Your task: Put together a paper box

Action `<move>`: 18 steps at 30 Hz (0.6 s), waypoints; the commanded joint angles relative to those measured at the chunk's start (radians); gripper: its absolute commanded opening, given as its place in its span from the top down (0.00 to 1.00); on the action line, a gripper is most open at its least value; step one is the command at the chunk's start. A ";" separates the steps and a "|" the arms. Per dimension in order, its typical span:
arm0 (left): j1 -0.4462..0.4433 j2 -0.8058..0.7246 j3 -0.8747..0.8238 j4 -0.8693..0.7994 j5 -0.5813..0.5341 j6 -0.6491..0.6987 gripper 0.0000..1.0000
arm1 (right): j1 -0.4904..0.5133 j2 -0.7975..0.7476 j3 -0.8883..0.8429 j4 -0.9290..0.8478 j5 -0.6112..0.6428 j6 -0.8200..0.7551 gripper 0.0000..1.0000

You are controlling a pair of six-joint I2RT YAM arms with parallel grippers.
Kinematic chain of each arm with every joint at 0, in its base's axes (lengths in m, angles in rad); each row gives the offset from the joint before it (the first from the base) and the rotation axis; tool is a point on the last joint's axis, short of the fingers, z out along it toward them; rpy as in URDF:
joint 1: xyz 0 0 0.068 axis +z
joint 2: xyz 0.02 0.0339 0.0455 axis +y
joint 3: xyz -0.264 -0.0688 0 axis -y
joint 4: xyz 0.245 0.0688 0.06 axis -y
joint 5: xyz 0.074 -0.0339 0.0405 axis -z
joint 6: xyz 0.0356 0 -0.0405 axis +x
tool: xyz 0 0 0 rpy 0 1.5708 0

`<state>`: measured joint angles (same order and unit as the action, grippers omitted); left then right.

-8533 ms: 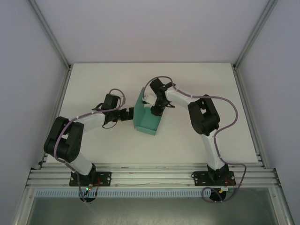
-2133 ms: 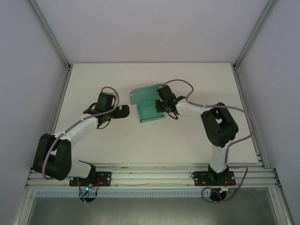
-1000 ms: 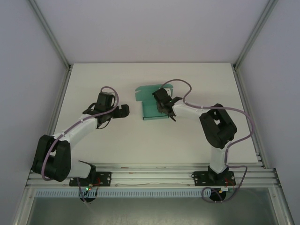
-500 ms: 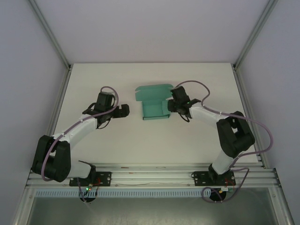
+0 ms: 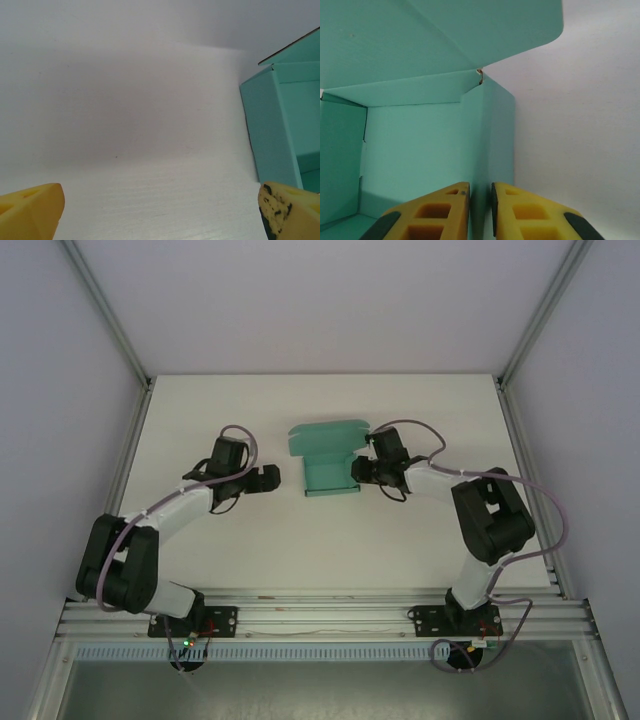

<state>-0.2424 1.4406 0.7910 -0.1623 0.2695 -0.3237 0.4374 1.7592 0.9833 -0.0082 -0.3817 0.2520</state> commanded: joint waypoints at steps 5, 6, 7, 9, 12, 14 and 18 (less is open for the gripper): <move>-0.021 0.106 0.058 0.072 0.079 -0.031 0.06 | -0.006 0.033 0.021 -0.004 -0.050 0.001 0.81; -0.028 0.124 0.067 0.076 0.085 -0.032 0.06 | -0.005 0.042 0.028 -0.024 -0.040 -0.003 0.80; -0.035 0.138 0.073 0.081 0.088 -0.032 0.06 | -0.003 0.051 0.031 -0.035 -0.027 -0.002 0.80; -0.052 0.164 0.088 0.089 0.088 -0.038 0.07 | 0.002 0.067 0.038 -0.059 0.006 0.002 0.80; -0.077 0.197 0.110 0.096 0.090 -0.037 0.07 | 0.017 0.097 0.056 -0.110 0.061 -0.001 0.81; -0.090 0.220 0.128 0.088 0.089 -0.032 0.08 | 0.032 0.114 0.068 -0.133 0.098 -0.006 0.87; -0.096 0.238 0.143 0.079 0.081 -0.033 0.09 | 0.059 0.169 0.129 -0.267 0.234 -0.006 0.88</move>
<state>-0.3370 1.6726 0.9081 -0.0956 0.3454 -0.3500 0.4747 1.8511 1.0927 -0.0780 -0.2935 0.2504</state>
